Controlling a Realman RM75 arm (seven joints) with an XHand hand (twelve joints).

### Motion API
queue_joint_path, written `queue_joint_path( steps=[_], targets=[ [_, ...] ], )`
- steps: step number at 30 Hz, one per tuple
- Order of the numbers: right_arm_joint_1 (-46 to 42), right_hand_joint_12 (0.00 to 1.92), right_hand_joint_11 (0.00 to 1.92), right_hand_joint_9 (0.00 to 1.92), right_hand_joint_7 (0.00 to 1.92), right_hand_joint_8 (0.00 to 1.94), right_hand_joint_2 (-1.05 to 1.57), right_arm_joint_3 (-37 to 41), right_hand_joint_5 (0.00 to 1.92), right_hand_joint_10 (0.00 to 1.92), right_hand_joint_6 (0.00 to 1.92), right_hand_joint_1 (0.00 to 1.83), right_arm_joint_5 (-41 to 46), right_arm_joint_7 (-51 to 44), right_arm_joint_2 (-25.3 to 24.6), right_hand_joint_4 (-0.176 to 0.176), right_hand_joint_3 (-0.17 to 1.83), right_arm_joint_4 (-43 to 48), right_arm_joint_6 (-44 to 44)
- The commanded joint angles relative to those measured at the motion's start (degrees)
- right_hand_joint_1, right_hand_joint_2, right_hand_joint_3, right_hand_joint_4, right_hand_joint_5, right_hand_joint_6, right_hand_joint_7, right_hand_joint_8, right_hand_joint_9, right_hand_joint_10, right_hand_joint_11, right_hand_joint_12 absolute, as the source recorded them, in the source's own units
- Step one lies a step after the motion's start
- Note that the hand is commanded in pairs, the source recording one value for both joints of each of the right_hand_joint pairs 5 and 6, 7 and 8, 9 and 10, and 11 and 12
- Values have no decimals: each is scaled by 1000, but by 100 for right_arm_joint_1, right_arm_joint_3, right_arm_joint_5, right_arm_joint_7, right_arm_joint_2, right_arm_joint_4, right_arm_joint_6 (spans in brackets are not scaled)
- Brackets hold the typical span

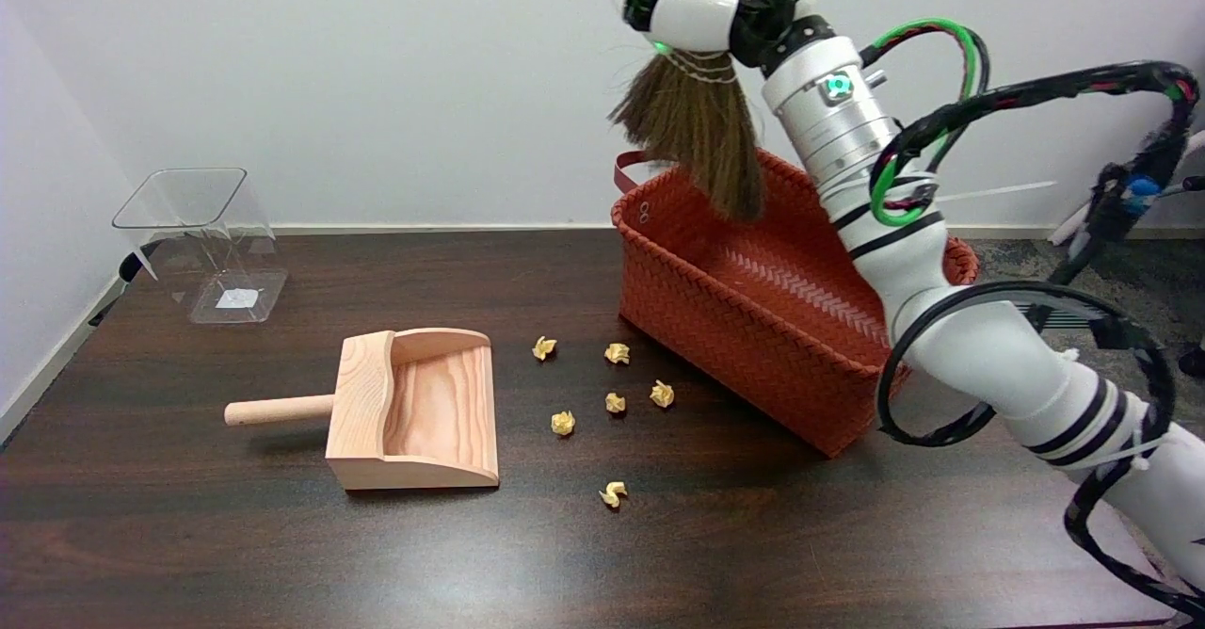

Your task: Sweep the paper balls into the dustpan.

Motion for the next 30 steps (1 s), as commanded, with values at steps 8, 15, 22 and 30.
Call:
queue_joint_path(
  steps=[8, 15, 22, 30],
  targets=[
    [-86, 1920, 1920, 1920, 1920, 1920, 1037, -1087, 1920, 1920, 1920, 1103, 593, -1581, -1019, 0, 1083, -26, 722],
    [-341, 1920, 1920, 1920, 1920, 1920, 1046, -1095, 1920, 1920, 1920, 1104, 564, -1581, -1183, 0, 1077, -2, 811],
    [-515, 1920, 1920, 1920, 1920, 1920, 1050, -1103, 1920, 1920, 1920, 1104, 468, -1581, -1362, 0, 1075, 38, 913],
    [-724, 1920, 1920, 1920, 1920, 1920, 1052, -1053, 1920, 1920, 1920, 1103, 293, -1644, -1644, 0, 1075, 154, 1024]
  ],
)
